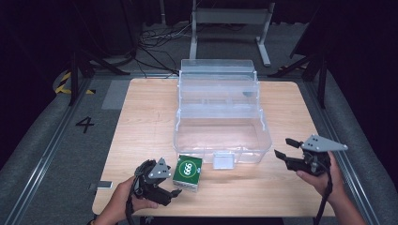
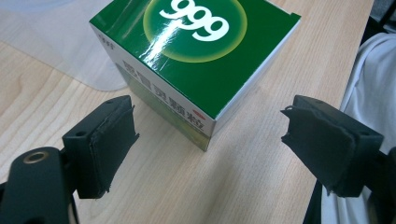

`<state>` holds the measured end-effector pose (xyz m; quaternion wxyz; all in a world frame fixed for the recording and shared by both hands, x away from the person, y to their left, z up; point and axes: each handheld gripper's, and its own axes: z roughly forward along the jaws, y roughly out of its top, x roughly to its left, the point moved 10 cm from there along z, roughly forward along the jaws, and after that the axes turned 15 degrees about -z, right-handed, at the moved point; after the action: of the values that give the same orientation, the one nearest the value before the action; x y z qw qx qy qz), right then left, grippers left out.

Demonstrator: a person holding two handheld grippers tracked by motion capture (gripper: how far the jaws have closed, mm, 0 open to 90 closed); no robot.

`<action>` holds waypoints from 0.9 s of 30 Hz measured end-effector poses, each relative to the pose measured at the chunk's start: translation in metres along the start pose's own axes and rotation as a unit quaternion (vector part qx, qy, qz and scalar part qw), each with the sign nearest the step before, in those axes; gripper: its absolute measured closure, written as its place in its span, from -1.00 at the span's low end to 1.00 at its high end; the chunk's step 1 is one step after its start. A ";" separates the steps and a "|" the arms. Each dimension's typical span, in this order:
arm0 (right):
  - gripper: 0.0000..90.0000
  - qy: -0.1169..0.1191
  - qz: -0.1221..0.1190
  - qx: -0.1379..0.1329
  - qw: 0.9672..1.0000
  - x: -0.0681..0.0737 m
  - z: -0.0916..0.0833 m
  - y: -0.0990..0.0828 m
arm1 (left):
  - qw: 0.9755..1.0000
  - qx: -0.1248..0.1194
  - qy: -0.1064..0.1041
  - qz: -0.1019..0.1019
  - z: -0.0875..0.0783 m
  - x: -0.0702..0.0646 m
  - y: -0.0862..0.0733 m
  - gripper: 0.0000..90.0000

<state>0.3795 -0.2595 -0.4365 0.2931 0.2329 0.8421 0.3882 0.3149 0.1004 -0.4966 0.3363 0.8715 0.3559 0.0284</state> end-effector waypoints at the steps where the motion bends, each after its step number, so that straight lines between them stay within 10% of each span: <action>1: -0.04 0.012 -0.004 -0.008 1.000 0.008 -0.002 -0.001 | 1.000 0.001 -0.002 -0.003 0.000 0.000 0.000 -0.64; 7: 0.43 0.124 -0.060 -0.019 0.990 0.084 0.018 0.007 | 1.000 0.005 -0.006 -0.002 0.001 -0.005 0.004 -0.63; 12: 0.61 0.193 -0.113 -0.036 0.974 0.143 0.057 0.041 | 1.000 0.014 0.015 0.011 0.003 0.001 0.002 -0.61; 17: 0.76 0.211 -0.154 -0.037 0.965 0.182 0.095 0.060 | 1.000 0.008 0.029 0.003 0.003 0.013 -0.001 -0.58; 27: 0.99 0.251 -0.163 -0.048 0.953 0.221 0.127 0.076 | 1.000 0.007 0.031 0.004 -0.006 0.009 -0.006 -0.65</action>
<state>0.3189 -0.0119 -0.5123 0.1421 -0.0269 0.8953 0.4215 0.3161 0.1123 -0.4975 0.3192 0.8738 0.3627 0.0540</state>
